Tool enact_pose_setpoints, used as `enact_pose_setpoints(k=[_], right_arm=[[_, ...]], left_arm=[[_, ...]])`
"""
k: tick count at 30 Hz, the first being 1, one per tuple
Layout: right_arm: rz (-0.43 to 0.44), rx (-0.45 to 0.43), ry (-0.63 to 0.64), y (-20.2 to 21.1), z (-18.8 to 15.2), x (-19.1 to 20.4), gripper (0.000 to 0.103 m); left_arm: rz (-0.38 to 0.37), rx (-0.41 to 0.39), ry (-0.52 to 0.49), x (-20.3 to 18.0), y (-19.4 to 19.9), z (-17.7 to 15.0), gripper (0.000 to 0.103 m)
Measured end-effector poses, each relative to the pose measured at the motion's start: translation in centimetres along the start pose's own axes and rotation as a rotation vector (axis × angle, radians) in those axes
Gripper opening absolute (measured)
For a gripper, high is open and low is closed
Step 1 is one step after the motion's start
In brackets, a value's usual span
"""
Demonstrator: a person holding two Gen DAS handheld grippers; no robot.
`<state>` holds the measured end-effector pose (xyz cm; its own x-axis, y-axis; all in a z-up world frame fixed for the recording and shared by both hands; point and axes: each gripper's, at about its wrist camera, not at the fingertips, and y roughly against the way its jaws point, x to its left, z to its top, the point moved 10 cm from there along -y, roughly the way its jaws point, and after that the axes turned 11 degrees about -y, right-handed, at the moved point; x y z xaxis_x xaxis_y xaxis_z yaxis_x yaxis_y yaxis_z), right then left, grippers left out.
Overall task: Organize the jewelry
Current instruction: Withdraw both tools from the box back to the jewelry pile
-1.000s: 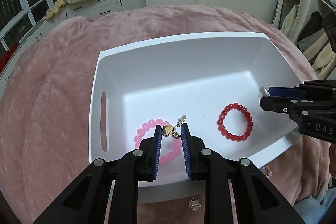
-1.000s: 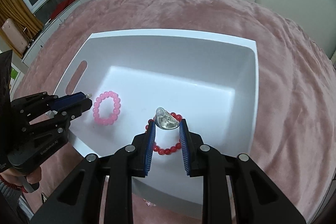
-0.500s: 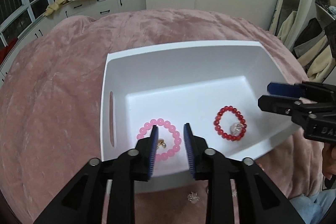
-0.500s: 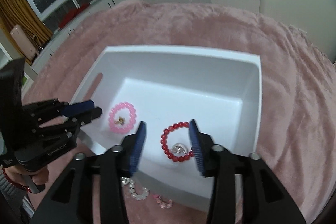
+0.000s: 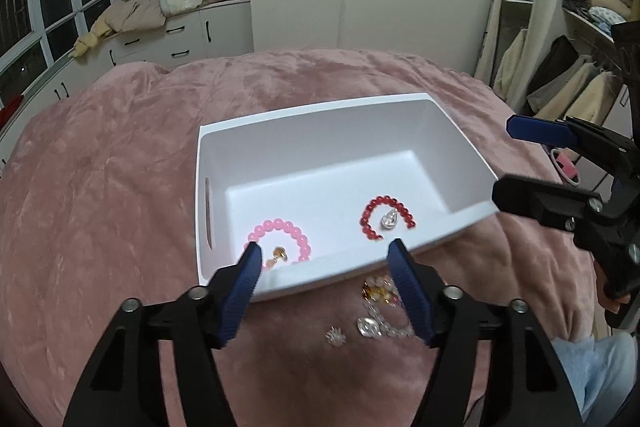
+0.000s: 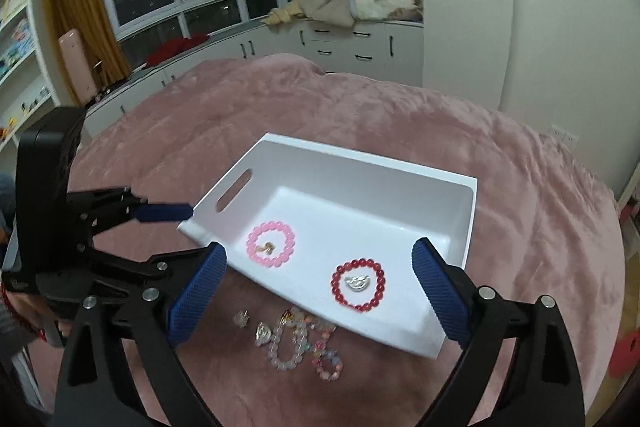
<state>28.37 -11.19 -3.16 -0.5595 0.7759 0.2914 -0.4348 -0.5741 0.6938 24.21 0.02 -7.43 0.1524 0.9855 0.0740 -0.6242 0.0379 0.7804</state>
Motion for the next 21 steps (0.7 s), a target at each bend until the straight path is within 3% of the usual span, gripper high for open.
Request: enact_pose_setpoints(k=[4,7,11,21], right_arm=[[0.036,0.025,0.043,0.7,-2.3,1.1,0.093],[0.072,0.091,0.07,0.4,-5.0,2.0,0.092],[0.088,0.161,0.122,-0.6,-8.0,2.9,0.084],[0.048,0.26,0.151,-3.0,-11.2,1.2,0.071]], left_arm=[[-0.015,0.015,0.004,-0.7,-0.1,-1.4,0.069],[-0.027,0.027,0.009,-1.2,-0.2,-2.5,0.069],[-0.057,0.045,0.003,-2.1,-1.0,-4.1,0.069],[-0.062,0.119,0.013,-2.8,-3.7,-7.5,0.069]])
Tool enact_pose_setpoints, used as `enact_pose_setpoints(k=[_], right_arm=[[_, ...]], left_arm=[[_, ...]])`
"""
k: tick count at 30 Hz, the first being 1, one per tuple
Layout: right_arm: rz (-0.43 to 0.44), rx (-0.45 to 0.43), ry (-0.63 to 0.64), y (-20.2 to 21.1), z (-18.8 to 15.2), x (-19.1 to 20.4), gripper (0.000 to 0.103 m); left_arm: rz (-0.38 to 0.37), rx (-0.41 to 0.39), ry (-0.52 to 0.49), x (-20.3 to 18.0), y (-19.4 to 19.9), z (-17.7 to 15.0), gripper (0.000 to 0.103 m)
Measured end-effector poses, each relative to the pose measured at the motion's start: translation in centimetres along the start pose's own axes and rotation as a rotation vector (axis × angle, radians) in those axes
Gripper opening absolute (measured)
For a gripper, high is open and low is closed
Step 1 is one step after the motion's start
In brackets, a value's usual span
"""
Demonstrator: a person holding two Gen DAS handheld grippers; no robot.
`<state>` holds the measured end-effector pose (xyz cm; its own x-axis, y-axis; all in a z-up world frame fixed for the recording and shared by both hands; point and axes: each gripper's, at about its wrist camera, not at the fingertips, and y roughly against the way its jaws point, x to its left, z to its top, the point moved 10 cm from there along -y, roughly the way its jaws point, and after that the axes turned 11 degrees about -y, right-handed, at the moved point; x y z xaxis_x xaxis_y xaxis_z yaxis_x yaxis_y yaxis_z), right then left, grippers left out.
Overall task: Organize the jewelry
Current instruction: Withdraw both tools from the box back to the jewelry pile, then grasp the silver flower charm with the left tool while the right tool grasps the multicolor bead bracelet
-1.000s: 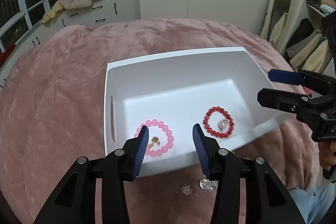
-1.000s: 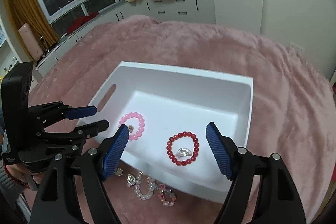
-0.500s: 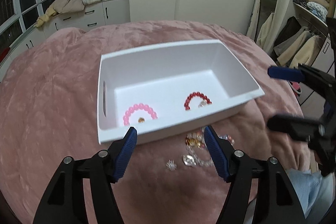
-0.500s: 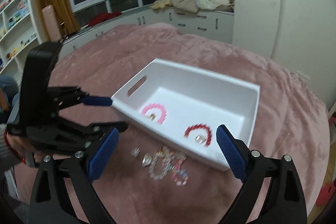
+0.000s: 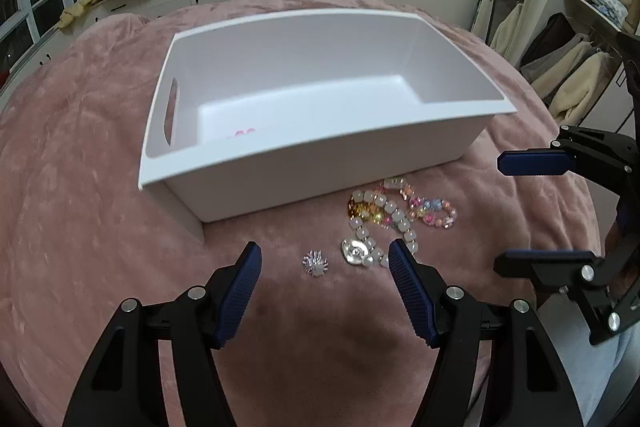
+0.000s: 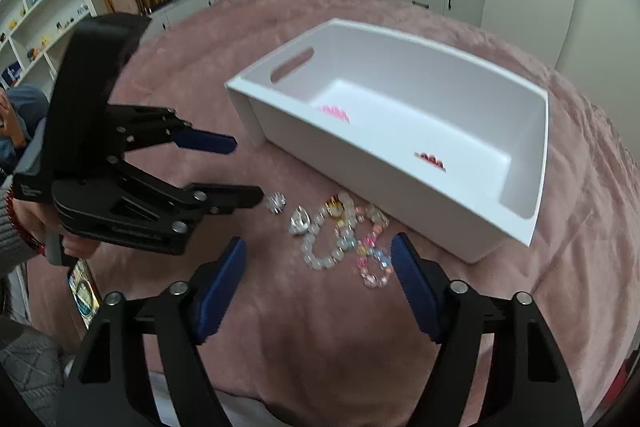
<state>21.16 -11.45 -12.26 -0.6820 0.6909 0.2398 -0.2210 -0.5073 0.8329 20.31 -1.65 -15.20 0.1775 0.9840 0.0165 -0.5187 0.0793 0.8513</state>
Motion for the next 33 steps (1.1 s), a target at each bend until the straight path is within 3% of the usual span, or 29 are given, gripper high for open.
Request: enact_pose_setpoints(k=[5,17,19,21,26,33], right_arm=[[-0.065,0.051,0.05,-1.6,-0.8,-1.1,0.064],[-0.085,0.183,0.03,-6.6,-2.6,-3.1,0.047],[-0.103,0.184,0.027,-7.2,-2.7,-3.5,0.046],[-0.115,0.184,0.024,-7.7,-2.7,-3.9,0.038],[-0.111,0.191,-0.007,-8.1,-2.9,-4.8,0.019],[-0.101,0.144,-0.031,-6.5,-2.3,-4.8,0.017]], left_arm=[[0.0,0.037,-0.001,0.2,-1.8,-0.7,0.064],[-0.023,0.112,-0.025,-0.2,-5.3,-1.8,0.049],[-0.025,0.125,-0.024,-0.1,-5.9,-2.0,0.035],[-0.02,0.145,-0.028,-0.1,-6.5,-2.4,0.024],[-0.01,0.14,-0.037,-0.1,-6.7,-2.4,0.023],[-0.013,0.119,-0.035,-0.6,-6.2,-2.0,0.023]])
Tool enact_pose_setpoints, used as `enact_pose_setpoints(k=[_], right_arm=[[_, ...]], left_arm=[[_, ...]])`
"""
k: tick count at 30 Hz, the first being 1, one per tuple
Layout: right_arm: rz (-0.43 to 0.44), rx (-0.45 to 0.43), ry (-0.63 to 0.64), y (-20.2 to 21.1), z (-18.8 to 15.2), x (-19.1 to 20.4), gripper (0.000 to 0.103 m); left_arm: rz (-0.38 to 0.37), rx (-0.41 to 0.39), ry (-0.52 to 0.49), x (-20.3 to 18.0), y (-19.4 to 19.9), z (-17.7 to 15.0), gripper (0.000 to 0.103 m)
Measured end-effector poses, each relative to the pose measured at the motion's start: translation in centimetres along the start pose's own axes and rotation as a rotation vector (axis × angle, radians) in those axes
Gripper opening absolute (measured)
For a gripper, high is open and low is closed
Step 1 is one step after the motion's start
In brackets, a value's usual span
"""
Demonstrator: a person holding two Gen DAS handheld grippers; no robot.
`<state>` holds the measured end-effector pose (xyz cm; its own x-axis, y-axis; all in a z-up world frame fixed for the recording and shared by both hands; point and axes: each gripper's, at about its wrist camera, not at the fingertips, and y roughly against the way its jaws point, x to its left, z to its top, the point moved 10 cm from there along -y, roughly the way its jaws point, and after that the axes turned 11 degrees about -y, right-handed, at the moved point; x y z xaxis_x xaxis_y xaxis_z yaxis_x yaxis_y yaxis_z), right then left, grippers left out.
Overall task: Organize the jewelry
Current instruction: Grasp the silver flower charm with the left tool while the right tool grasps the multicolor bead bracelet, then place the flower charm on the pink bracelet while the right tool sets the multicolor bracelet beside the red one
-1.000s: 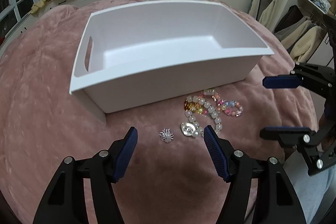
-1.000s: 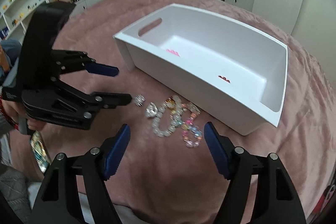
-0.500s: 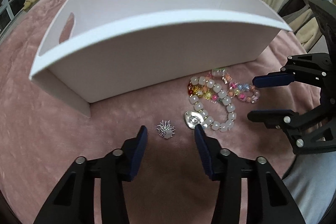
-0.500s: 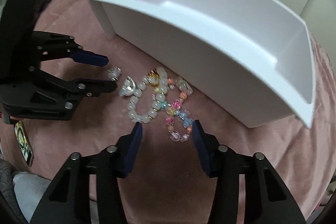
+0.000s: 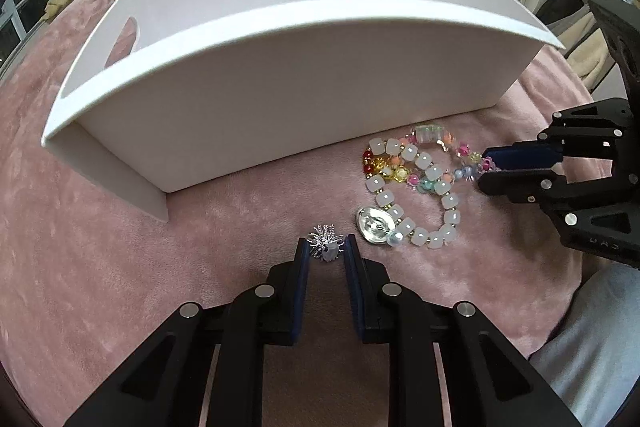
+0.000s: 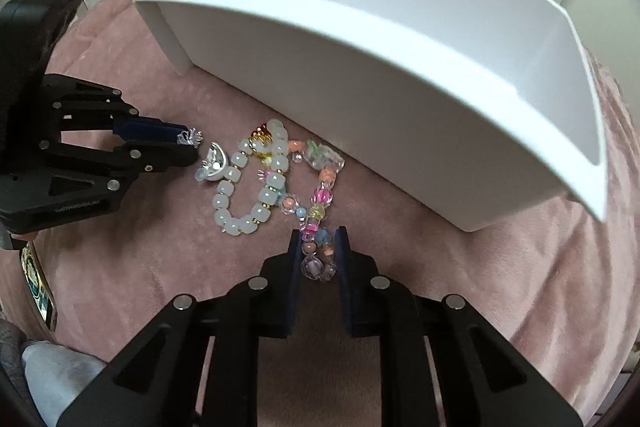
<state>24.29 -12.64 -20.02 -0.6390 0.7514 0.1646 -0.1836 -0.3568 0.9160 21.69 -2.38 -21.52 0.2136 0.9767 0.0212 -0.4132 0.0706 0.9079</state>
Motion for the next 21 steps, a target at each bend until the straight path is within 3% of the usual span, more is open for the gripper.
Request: enact_pose_setpoints(k=[6,7,21], right_arm=[[0.01,-0.051,-0.016,2.1,0.5,0.3,0.016],[0.009,-0.063,-0.017,3.1,0.1,0.0,0.01],[0.039,-0.177,-0.045,9.4,1.1,0.7,0.011]], left_arm=[[0.007,-0.03,-0.01,0.1,1.6,0.1,0.023],[0.008,-0.036,-0.007,0.1,1.9,-0.1,0.023],[0.041,-0.136,-0.019,-1.5,7.8,1.7,0.023]])
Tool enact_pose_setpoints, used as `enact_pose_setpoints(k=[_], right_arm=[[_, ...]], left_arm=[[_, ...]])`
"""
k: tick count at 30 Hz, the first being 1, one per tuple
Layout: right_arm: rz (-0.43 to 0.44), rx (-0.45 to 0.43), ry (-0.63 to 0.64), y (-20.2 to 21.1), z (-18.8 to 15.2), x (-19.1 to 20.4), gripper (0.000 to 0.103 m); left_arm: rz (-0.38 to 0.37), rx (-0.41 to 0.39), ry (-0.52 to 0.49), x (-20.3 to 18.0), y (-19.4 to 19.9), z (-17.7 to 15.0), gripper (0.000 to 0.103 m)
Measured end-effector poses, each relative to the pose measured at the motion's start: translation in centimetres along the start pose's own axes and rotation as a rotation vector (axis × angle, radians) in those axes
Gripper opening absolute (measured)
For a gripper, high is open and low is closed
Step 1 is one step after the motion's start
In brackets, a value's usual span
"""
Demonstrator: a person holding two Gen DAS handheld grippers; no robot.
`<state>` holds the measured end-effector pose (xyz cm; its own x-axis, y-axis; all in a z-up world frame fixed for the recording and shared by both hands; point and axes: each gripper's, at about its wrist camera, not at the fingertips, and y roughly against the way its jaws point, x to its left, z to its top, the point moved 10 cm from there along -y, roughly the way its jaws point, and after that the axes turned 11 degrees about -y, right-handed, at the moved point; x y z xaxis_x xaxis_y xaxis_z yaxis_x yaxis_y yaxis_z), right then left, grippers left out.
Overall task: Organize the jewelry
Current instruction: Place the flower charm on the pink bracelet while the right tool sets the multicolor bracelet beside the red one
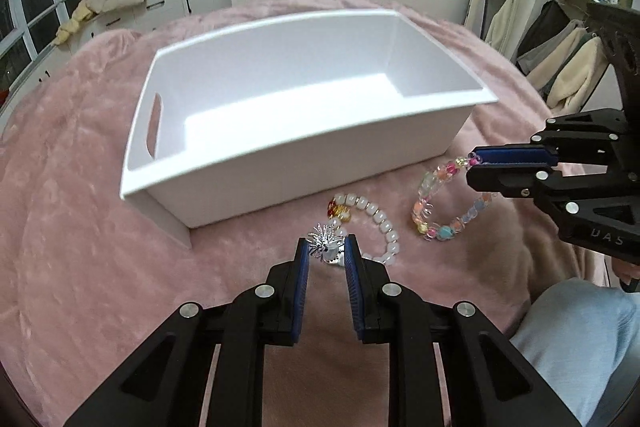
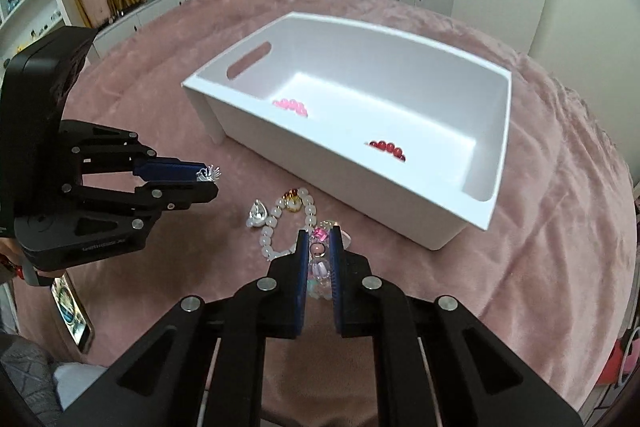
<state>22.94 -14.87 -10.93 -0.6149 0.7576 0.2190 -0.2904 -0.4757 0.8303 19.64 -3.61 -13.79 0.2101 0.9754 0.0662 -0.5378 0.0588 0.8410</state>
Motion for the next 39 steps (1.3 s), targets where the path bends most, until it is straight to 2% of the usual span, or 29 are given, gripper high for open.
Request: enact_pose_setpoints(k=[4,14,27,39], right_arm=[[-0.017,-0.022,0.019,0.3,1.3,1.2,0.011],[-0.064,-0.112,0.05,4.7,4.2,1.7,0.011],[-0.114,-0.185,0.078,7.9,7.1,2.1,0.011],[-0.143,-0.273,-0.007,8.7,10.1,0.4,0.011]], left_arm=[[0.01,-0.024,-0.013,-0.4,1.3,1.0,0.023],[0.047,-0.072,-0.023,0.0,4.2,3.3,0.023],[0.12,-0.125,-0.028,1.8,7.5,6.2,0.023],[0.224,-0.118,-0.004,4.2,8.4,8.6,0.023]])
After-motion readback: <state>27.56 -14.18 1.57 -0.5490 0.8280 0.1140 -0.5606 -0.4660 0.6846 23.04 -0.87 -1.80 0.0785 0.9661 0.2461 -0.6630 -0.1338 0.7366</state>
